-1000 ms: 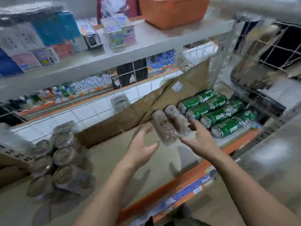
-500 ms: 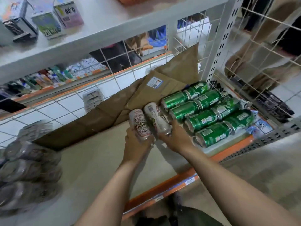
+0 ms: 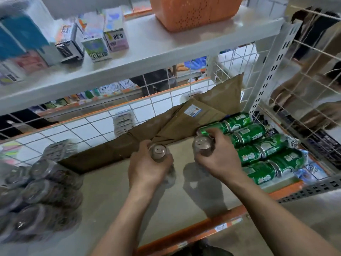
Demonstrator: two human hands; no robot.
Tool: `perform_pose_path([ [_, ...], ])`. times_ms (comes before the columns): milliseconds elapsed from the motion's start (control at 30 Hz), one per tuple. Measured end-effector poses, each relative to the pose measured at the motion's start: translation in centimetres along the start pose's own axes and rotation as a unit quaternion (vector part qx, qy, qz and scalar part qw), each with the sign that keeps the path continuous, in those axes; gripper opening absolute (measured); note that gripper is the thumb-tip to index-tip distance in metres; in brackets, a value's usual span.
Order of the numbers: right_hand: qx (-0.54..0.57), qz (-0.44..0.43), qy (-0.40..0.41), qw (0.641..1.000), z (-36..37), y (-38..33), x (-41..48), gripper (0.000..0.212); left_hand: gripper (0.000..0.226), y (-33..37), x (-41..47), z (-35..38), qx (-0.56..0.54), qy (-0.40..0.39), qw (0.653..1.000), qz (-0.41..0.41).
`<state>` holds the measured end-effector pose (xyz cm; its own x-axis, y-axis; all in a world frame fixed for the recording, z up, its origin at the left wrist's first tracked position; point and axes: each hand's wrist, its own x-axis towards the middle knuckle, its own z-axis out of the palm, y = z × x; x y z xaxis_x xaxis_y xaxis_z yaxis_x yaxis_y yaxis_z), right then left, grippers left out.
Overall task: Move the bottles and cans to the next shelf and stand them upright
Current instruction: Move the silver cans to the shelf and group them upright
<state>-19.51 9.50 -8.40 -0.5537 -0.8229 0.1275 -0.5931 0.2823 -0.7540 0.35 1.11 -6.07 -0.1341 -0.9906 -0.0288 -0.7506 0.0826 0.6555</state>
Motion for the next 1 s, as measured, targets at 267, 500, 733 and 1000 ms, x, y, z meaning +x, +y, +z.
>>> perform_pose_path([
  [267,0.070,-0.020,0.001,0.997,1.5,1.2,-0.6,0.071,0.043,-1.2,-0.3,1.0,-0.058,0.000,0.996,0.061],
  [500,0.141,-0.030,0.034,0.989,2.0,2.7,-2.4,0.072,0.049,-2.2,-1.0,2.6,-0.135,0.000,0.989,0.058],
  [733,0.213,-0.021,0.037,0.976,2.0,4.7,-3.7,0.074,0.063,-4.6,-3.6,5.0,-0.301,-0.066,0.951,-0.016],
  [1000,0.192,0.091,-0.047,0.976,3.8,7.1,-3.5,0.068,0.068,-6.6,-2.5,6.8,-0.292,-0.099,0.951,-0.030],
])
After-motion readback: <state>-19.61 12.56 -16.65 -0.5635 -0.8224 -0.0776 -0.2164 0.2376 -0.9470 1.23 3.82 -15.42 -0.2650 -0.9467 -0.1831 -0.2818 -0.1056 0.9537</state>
